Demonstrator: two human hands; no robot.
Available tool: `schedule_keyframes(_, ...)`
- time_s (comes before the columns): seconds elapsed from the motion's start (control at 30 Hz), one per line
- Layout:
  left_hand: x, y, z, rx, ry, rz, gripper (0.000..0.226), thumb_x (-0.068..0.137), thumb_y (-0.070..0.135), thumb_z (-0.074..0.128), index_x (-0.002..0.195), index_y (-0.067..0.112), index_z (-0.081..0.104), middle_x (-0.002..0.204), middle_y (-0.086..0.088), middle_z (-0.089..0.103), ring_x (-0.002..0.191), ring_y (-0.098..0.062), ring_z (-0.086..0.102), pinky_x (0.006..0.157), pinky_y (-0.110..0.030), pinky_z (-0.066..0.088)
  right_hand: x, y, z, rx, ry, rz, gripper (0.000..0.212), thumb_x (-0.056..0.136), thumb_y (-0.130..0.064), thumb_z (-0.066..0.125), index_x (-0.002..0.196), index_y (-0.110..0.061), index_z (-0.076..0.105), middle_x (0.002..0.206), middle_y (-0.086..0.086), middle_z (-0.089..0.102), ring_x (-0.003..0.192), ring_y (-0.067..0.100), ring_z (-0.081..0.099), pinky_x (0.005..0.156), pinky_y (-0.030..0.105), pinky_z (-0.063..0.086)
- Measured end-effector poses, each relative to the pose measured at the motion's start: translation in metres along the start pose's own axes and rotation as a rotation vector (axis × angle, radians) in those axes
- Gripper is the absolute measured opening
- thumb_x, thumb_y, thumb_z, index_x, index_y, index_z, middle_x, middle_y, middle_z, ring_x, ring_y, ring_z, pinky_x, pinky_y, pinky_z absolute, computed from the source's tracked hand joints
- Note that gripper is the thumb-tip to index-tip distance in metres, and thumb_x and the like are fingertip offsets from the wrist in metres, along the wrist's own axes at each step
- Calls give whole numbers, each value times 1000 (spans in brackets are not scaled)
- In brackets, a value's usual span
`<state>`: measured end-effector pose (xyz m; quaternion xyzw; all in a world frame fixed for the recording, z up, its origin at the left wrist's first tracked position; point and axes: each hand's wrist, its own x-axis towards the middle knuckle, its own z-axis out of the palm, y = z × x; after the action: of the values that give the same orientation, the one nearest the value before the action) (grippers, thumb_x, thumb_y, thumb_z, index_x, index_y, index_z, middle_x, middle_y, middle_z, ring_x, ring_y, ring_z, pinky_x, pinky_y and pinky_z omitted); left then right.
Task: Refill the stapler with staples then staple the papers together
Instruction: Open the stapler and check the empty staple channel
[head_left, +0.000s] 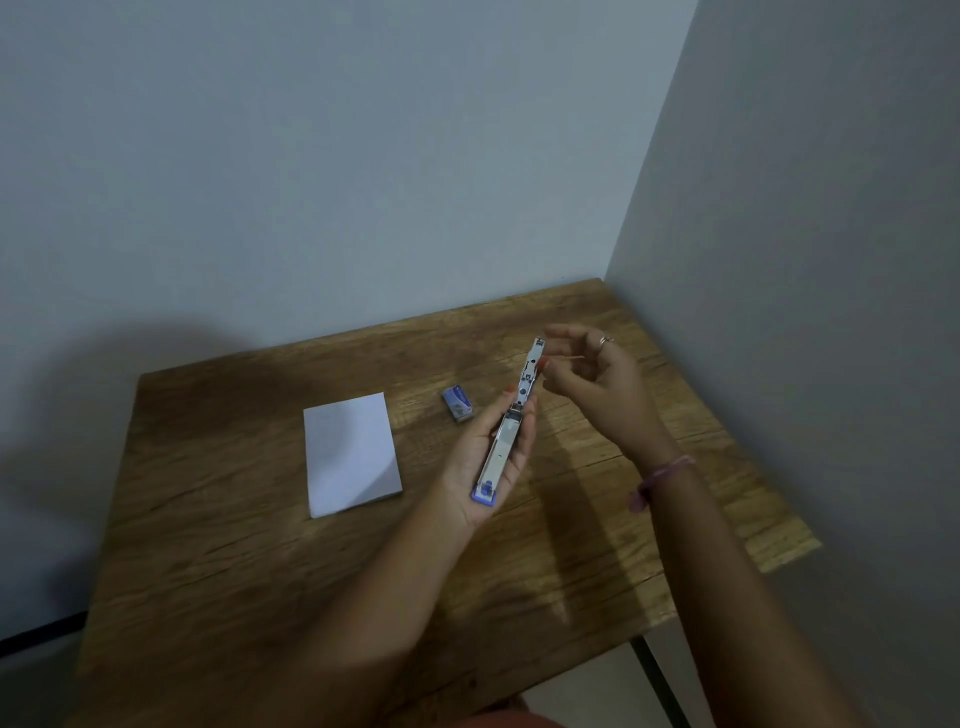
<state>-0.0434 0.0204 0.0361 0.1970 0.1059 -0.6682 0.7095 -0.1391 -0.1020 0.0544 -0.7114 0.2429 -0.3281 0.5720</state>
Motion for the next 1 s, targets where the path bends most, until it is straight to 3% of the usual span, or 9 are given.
schedule_keyframes(0.13,3,-3,-2,26,23,11,34,76,12,68,105,-4,66,88,-13,67,65,-13,69,60,-21,59,-1,-1,-2,-295,29,-121,20,88,-12,65,104,-25,66,97,-15,69,88,-2,66,72,9,47)
schedule_keyframes(0.37,6,-5,-4,79,49,54,26,78,13,69,98,-3,70,83,-13,70,66,-14,70,57,-22,59,3,-3,-6,-425,11,-133,18,90,-11,60,101,-24,66,91,-21,66,87,-12,62,72,3,45)
schedule_keyframes(0.57,10,-9,-9,122,93,91,22,88,12,62,79,-1,77,77,-11,72,63,-12,70,56,-21,59,0,11,3,-343,9,12,33,84,8,48,99,-17,64,100,-4,67,95,11,64,78,19,50)
schedule_keyframes(0.67,11,-10,-11,130,138,108,21,89,12,62,81,-2,75,75,-12,72,62,-13,70,56,-22,59,-7,18,8,-326,28,22,38,82,13,47,99,-17,65,109,-2,61,100,10,62,79,11,47)
schedule_keyframes(0.8,11,-15,-14,119,208,113,16,89,12,63,92,-3,68,73,-12,72,61,-14,71,60,-23,59,-13,24,11,-378,50,29,32,84,7,53,92,-21,65,99,-8,50,92,1,55,74,1,40)
schedule_keyframes(0.9,13,-20,-15,114,254,118,16,89,12,63,93,-3,67,71,-12,71,60,-14,70,61,-23,58,-12,28,11,-437,37,60,23,84,1,59,89,-21,64,102,6,56,84,6,56,71,4,42)
schedule_keyframes(1.0,14,-23,-16,107,274,127,15,89,10,62,92,-3,66,67,-11,70,57,-13,69,60,-23,58,-13,28,13,-425,27,85,13,84,-5,64,87,-19,65,99,8,65,87,16,63,74,12,46)
